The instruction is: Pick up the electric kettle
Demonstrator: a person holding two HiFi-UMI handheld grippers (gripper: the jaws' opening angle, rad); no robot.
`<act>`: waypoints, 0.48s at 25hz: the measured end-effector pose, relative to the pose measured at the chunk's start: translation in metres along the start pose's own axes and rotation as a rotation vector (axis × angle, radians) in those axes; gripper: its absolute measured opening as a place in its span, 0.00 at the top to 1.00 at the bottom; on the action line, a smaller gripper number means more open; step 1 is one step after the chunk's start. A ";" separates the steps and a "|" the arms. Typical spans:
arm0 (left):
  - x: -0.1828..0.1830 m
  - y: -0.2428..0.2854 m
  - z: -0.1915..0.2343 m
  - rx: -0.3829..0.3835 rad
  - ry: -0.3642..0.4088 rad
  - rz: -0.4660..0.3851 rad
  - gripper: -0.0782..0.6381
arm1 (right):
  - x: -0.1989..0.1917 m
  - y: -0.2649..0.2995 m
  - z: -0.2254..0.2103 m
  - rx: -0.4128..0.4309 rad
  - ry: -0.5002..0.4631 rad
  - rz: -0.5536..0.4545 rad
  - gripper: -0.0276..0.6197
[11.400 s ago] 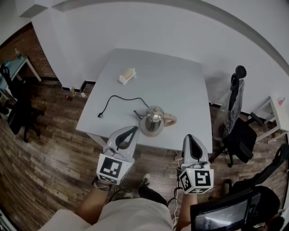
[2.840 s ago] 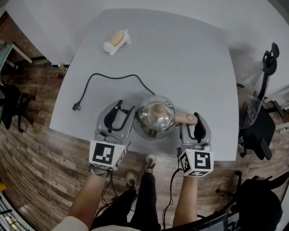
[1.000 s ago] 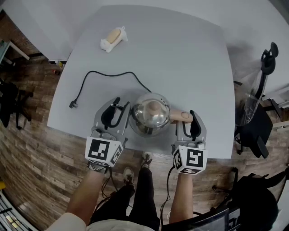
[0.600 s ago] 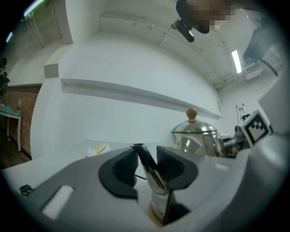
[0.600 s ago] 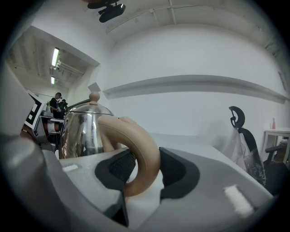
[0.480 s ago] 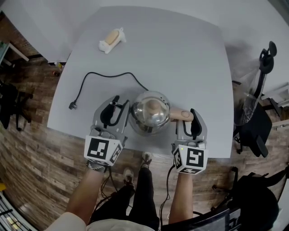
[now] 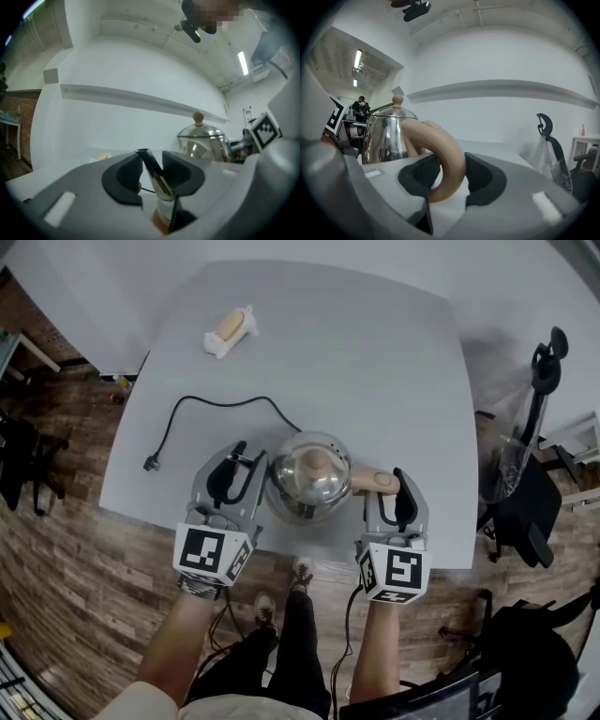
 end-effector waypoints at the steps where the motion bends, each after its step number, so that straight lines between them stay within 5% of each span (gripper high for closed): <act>1: 0.002 0.000 0.000 -0.001 -0.001 -0.001 0.69 | 0.002 -0.001 0.000 0.000 0.000 -0.002 0.71; 12: 0.026 0.000 -0.002 0.007 -0.001 -0.030 0.69 | 0.028 -0.007 -0.003 0.011 -0.018 -0.029 0.71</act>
Point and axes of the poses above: the fingertips, and each gripper's own axes: y forward along the fingers, z to its left, x out of its top, the point moved 3 cm from there along -y, backward along the fingers, and after that the axes turned 11 degrees about y, right-handed, at the moved point
